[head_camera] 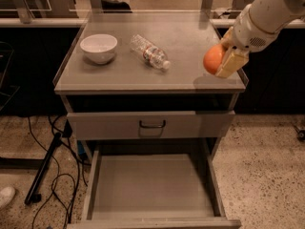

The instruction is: Place orange into middle drawer

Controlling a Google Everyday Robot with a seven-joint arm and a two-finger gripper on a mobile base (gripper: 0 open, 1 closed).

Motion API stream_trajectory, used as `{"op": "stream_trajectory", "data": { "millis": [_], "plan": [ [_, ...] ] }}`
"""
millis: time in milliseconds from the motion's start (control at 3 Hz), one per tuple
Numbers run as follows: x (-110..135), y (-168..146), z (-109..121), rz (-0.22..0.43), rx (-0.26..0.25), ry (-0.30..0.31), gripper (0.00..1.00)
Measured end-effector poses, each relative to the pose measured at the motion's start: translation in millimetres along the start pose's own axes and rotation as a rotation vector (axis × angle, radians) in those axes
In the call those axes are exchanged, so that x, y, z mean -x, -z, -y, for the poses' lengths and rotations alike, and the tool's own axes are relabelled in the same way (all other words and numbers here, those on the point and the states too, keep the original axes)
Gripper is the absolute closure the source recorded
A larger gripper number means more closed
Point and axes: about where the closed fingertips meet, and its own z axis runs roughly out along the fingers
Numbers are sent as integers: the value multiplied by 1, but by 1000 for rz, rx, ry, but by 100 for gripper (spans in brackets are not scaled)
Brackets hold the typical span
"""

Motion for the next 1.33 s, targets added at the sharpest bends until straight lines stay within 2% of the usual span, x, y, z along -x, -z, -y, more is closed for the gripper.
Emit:
{"op": "stream_trajectory", "data": {
  "millis": [667,1000,1333],
  "plan": [
    [-1,-22,-60,15,72,-92,100],
    [8,-39,-94,21,130,-117,100],
    [8,-44,-101,18,146,-119,100]
  ]
}}
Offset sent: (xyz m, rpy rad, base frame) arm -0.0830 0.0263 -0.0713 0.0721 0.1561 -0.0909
